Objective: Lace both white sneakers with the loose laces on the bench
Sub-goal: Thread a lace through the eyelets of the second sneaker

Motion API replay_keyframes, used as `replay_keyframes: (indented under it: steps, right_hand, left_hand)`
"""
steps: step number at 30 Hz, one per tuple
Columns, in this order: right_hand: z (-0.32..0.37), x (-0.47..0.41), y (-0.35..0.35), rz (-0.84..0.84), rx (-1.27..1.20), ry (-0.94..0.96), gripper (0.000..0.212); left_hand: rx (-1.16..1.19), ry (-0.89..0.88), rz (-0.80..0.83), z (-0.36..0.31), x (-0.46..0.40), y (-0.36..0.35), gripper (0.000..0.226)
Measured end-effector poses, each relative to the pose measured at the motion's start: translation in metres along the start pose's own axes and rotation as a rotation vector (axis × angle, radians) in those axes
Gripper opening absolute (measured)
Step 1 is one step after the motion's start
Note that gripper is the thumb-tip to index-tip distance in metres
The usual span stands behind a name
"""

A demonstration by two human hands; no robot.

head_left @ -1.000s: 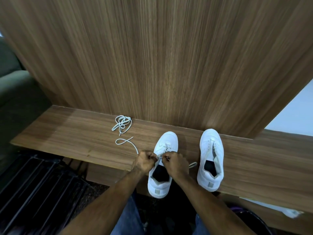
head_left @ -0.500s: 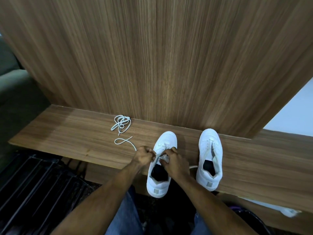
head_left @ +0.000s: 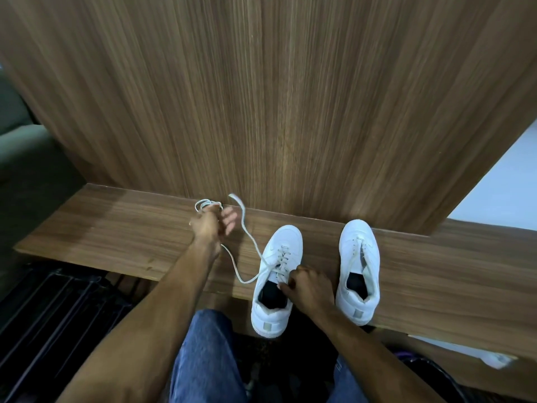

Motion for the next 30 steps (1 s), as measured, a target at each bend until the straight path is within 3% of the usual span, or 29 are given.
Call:
replay_keyframes:
  steps: [2, 5, 8, 14, 22, 25, 28, 30]
  right_hand:
    - [0.000, 0.000, -0.001, 0.008, -0.013, -0.021, 0.035]
    - [0.000, 0.001, 0.000, 0.015, -0.023, -0.036, 0.034]
    - [0.000, 0.001, 0.001, 0.030, -0.036, -0.054, 0.035]
    - [-0.001, 0.001, -0.001, 0.048, -0.031, -0.073, 0.036]
    - [-0.004, 0.000, -0.004, 0.062, -0.074, -0.091, 0.040]
    - [-0.004, 0.000, -0.004, 0.054, -0.091, -0.093, 0.038]
    - [-0.004, 0.000, -0.005, 0.055, -0.107, -0.095, 0.037]
    - [-0.004, 0.000, -0.006, 0.056, -0.114, -0.094, 0.037]
  left_hand:
    - [-0.275, 0.027, 0.039, 0.032, 0.007, 0.005, 0.020]
    - [-0.691, 0.180, 0.236, 0.088, 0.027, 0.011, 0.022]
    - [-0.844, 0.130, 0.226, 0.116, 0.031, 0.012, 0.032]
    - [-0.768, 0.008, 0.180, 0.101, 0.025, -0.008, 0.026]
    - [-0.025, -0.027, 0.074, -0.006, 0.023, -0.043, 0.019]
    - [0.106, -0.056, 0.023, -0.034, 0.021, -0.044, 0.017]
    - [0.009, -0.027, 0.032, -0.023, 0.018, -0.035, 0.019]
    - [-0.323, 0.002, 0.023, 0.009, 0.015, -0.021, 0.023]
Point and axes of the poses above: each hand's wrist, its own x-axis away from the middle knuckle, its own y-axis out of the back of the hand, z = x × y, the point moved 3 cm from there along -x, towards the middle knuckle, and after that the axes turned 3 degrees about -z, right-handed, at the moved point
